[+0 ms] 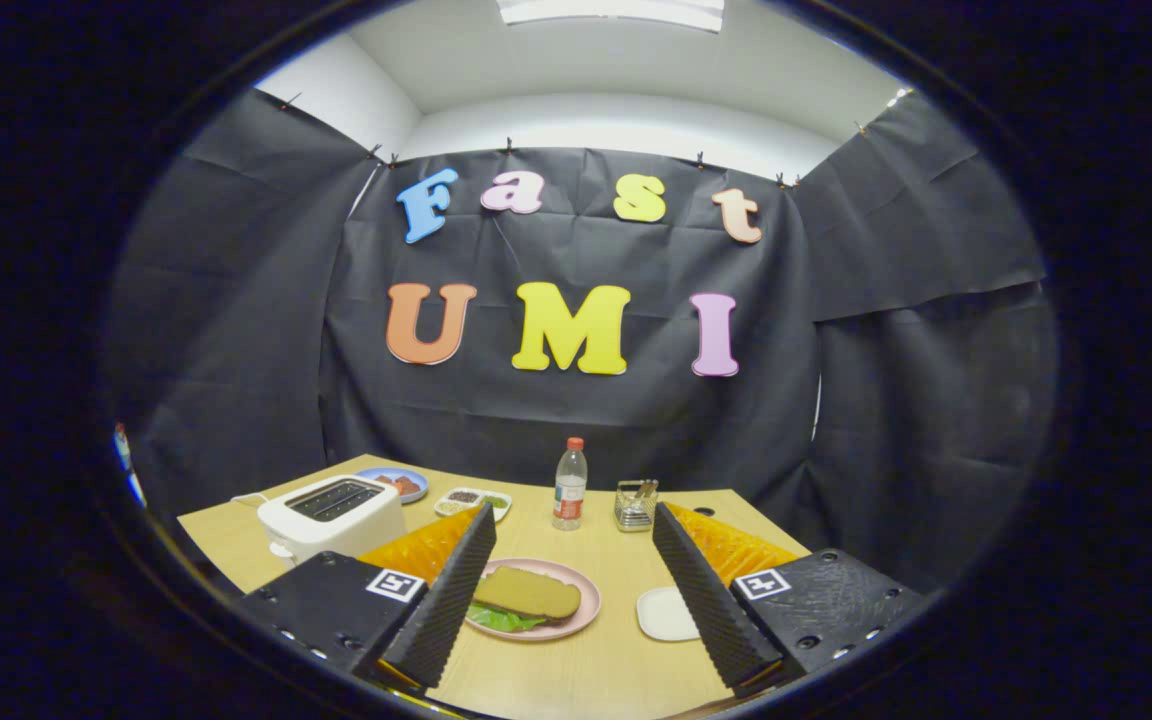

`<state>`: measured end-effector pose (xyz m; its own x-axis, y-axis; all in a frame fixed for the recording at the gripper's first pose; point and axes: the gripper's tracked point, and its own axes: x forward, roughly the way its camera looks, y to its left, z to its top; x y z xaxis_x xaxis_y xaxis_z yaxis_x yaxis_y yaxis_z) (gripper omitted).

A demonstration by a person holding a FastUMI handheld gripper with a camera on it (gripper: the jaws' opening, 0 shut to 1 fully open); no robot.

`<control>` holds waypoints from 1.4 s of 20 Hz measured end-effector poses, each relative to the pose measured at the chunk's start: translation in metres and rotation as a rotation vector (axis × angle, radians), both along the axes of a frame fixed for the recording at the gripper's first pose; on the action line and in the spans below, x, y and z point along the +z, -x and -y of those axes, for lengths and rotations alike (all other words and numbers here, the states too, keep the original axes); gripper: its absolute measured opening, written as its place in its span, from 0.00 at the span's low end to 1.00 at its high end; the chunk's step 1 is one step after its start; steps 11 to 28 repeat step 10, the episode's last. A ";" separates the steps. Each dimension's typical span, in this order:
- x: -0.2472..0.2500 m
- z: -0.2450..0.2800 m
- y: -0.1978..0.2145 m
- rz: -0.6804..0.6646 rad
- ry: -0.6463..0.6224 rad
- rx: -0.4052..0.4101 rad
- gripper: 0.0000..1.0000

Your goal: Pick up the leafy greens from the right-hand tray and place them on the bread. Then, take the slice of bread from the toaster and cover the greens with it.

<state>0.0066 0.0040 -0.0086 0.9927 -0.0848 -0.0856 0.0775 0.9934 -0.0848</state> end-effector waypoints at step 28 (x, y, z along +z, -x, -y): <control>-0.002 0.004 0.026 0.116 -0.004 0.021 0.95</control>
